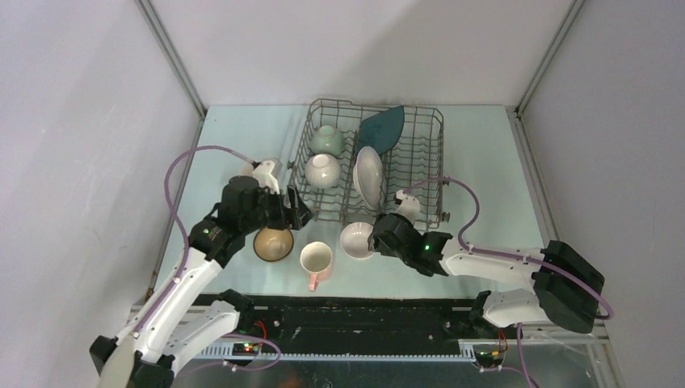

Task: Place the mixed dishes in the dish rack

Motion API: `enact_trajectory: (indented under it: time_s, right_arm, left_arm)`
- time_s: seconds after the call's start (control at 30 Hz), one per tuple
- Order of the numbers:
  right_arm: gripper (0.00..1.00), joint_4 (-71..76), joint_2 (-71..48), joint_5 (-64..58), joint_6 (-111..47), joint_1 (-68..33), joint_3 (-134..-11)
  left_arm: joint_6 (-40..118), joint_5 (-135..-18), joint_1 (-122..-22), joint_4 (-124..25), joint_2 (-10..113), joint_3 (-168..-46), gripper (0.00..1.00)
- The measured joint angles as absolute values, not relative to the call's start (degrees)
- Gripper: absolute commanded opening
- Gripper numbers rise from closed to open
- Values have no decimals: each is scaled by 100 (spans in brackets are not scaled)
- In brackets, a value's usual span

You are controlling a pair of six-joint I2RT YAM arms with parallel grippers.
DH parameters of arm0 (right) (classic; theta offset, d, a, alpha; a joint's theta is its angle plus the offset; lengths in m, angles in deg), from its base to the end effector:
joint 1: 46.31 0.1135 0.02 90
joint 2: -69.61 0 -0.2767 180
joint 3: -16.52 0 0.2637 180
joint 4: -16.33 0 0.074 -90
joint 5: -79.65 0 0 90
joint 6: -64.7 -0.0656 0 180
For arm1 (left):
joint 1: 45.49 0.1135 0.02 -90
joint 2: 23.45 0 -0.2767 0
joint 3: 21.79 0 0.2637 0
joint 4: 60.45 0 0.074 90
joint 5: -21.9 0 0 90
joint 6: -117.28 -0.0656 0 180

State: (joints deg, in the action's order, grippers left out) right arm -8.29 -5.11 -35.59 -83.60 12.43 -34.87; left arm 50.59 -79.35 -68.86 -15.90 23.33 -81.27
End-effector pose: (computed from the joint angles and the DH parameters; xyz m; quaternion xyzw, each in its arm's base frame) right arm 0.1684 0.2236 0.1770 0.0749 0.9112 0.1921 0.3567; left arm 0.1834 -0.0932 0.3001 0.0481 0.8698 -0.2703 0.4101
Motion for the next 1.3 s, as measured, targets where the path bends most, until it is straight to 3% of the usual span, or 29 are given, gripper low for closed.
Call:
enact_trajectory:
  time_s: [0.13, 0.37, 0.73, 0.93, 1.13, 1.2, 1.27, 1.3]
  right_arm:
    - [50, -811, -524, -3603, -8428, 1239, -3483]
    - [49, -964, 211, -3751, -7978, 1199, -3481]
    - [50, -1204, 2294, -3880, -7621, 753, -2797]
    - [50, -1301, 2558, -3815, -7580, 620, -2633]
    - [50, -1322, 2639, -3714, -7560, 574, -2633]
    - [50, -1342, 2680, -3707, -7556, 572, -2633]
    - [50, -1347, 2715, -3690, -7529, 568, -2633]
    - [50, -1347, 2733, -3679, -7514, 568, -2633]
  left_arm:
    - [4987, -7605, -7540, -1631, 2589, -8162, 76]
    - [4928, -6656, -8552, -1657, 4069, -8890, 64]
    - [5055, -6529, -8928, -1743, 5913, -8984, 58]
    - [5282, -6700, -9000, -2097, 6254, -8984, 55]
    - [5479, -6779, -9000, -2317, 6556, -8984, 45]
    - [5525, -6779, -9000, -2366, 6667, -8984, 40]
    - [5577, -6779, -9000, -2425, 6770, -8982, 24]
    - [5597, -6779, -9000, -2451, 6814, -8982, 11]
